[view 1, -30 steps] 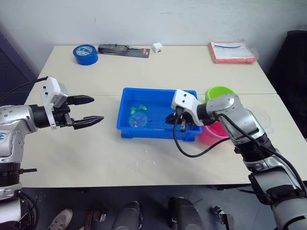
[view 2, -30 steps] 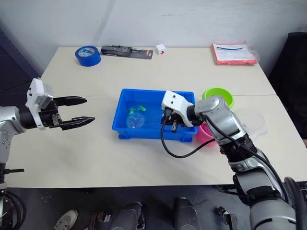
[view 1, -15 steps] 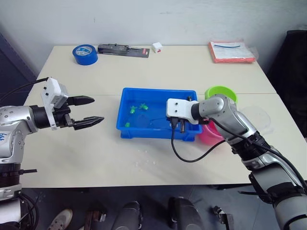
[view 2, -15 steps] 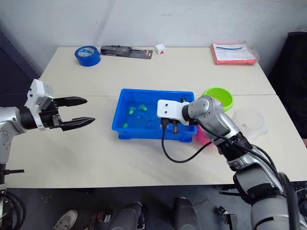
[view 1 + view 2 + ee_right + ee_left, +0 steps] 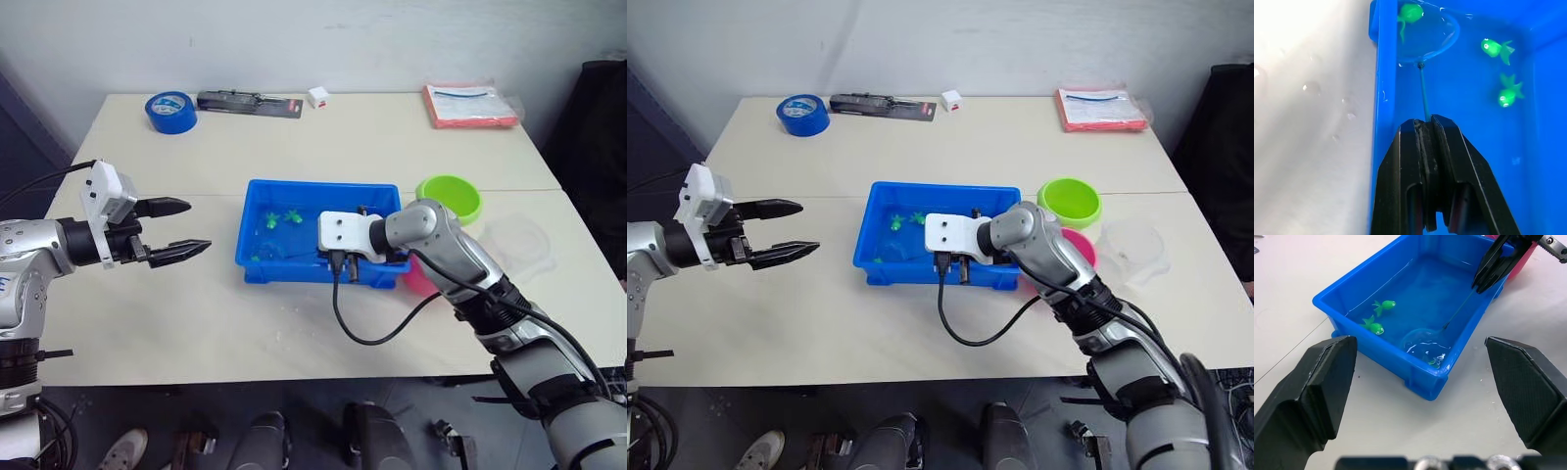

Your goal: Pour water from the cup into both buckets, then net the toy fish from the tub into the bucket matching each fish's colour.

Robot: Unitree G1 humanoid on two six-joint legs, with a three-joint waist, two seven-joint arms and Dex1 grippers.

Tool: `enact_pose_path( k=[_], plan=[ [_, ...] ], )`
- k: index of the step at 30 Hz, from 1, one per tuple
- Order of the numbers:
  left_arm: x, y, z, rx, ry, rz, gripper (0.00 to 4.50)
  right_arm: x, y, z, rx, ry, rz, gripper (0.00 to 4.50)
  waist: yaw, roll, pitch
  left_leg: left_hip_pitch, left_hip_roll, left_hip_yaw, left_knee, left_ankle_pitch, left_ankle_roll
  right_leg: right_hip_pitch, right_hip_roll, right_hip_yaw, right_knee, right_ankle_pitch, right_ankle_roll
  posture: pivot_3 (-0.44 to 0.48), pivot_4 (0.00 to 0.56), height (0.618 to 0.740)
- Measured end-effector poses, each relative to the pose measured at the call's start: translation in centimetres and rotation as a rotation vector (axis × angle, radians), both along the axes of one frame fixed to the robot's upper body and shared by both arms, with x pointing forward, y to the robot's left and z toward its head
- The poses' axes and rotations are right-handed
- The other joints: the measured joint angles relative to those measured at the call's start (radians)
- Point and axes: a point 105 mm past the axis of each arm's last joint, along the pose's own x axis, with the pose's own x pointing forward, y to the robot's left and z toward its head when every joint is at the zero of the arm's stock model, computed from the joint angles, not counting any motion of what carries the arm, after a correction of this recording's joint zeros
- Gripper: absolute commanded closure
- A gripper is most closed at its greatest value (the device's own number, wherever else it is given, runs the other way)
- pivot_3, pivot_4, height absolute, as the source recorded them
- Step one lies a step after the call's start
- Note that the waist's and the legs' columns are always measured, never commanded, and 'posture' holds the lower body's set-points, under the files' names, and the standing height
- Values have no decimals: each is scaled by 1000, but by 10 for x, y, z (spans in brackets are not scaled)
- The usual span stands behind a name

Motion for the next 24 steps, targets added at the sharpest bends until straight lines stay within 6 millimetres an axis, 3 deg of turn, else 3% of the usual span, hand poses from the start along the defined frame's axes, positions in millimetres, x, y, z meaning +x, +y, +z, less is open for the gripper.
enact_pose_path(
  k=[8, 24],
  plan=[
    [0, 0, 0, 0, -1, 2, 0, 4, -10, 6, 156, 202, -147, 3703, 1, 0, 0, 0, -1, -1, -1, 0, 0, 0, 0, 0, 0, 0, 0, 0, 150, 737],
    [1, -1, 5, -2, -11, -15, 0, 6, -30, 12, 197, 258, -223, 3703, 7, 0, 0, 0, -1, 0, -1, 0, 0, 0, 0, 0, 0, 0, 0, 0, 150, 737]
  ],
)
